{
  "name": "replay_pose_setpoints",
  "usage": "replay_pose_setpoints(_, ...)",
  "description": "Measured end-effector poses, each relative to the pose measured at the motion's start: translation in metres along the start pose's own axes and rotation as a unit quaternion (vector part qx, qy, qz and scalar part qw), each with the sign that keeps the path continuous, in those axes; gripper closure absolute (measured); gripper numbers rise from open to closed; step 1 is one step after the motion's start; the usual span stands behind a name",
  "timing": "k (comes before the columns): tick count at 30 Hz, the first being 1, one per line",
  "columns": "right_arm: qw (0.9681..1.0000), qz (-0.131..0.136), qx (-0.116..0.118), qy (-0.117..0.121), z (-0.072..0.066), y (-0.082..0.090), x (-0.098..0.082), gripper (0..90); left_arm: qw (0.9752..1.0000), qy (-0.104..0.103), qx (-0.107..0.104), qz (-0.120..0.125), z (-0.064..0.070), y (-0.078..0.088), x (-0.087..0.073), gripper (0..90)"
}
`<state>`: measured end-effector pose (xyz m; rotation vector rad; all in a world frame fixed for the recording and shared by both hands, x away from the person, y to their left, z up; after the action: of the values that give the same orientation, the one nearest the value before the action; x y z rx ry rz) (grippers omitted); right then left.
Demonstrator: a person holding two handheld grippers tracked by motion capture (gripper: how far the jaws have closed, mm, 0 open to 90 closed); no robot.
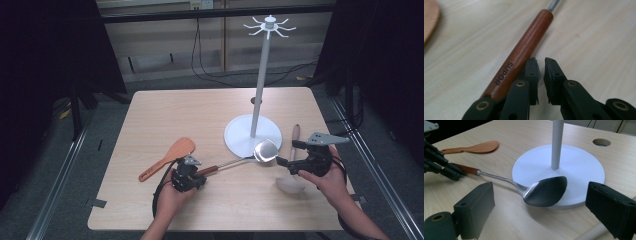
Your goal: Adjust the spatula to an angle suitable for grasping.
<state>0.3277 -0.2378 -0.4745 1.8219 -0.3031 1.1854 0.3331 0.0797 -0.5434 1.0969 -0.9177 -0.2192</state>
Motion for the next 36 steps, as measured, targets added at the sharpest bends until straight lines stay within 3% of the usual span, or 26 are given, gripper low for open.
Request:
replay_pose_setpoints(3, 1.0000, -0.003, 0.003, 0.007, -0.002, 0.001, 0.000, 8.5, 0.9998, 0.015, 0.005, 0.013, -0.005, -0.004, 0.005, 80.4)
replay_pose_setpoints(4, 0.9999, -0.004, 0.003, 0.010, -0.003, 0.001, -0.001, 8.5, 0.9999, 0.011, 0.005, 0.007, -0.006, -0.003, 0.006, 80.2)
replay_pose_setpoints(11, 0.9993, -0.012, 0.008, 0.036, -0.008, 0.002, 0.003, 9.3, 0.9993, 0.029, 0.002, 0.025, -0.013, -0.007, 0.012, 73.1)
replay_pose_setpoints(14, 0.9981, -0.019, 0.023, 0.053, -0.015, -0.001, 0.007, 9.4, 0.9983, 0.034, -0.016, 0.044, -0.012, -0.004, 0.016, 66.5)
replay_pose_setpoints(19, 0.9953, -0.044, 0.038, 0.077, -0.021, -0.011, 0.013, 14.2, 0.9970, 0.042, -0.019, 0.061, -0.010, 0.005, 0.018, 47.7)
replay_pose_setpoints(23, 0.9892, -0.074, 0.062, 0.110, -0.027, -0.024, 0.021, 20.6, 0.9959, 0.049, -0.021, 0.074, -0.009, 0.010, 0.017, 34.3)
replay_pose_setpoints(26, 0.9820, -0.101, 0.080, 0.138, -0.033, -0.035, 0.027, 22.0, 0.9957, 0.047, -0.014, 0.079, -0.010, 0.017, 0.012, 24.5)
replay_pose_setpoints(27, 0.9820, -0.101, 0.080, 0.138, -0.033, -0.035, 0.027, 22.0, 0.9957, 0.047, -0.014, 0.079, -0.010, 0.017, 0.012, 23.4)
replay_pose_setpoints(28, 0.9782, -0.111, 0.083, 0.155, -0.036, -0.042, 0.031, 24.1, 0.9959, 0.043, -0.011, 0.079, -0.010, 0.019, 0.009, 22.6)
replay_pose_setpoints(30, 0.9750, -0.120, 0.086, 0.166, -0.038, -0.048, 0.033, 25.2, 0.9961, 0.042, -0.013, 0.077, -0.010, 0.020, 0.007, 21.1)
replay_pose_setpoints(36, 0.9680, -0.141, 0.093, 0.186, -0.039, -0.068, 0.036, 29.5, 0.9952, 0.051, -0.011, 0.083, -0.012, 0.022, 0.004, 19.5)
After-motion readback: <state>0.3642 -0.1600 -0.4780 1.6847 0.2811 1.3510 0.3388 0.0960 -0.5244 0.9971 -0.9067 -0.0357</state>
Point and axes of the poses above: each handheld gripper's, and its own axes: y roughly backward along the jaws, x roughly out of its top, z roughly to its right, the point moved 7 cm from there along -y, roughly forward along the jaws, and after that the axes turned 5 degrees about -z, right-handed, at the moved point
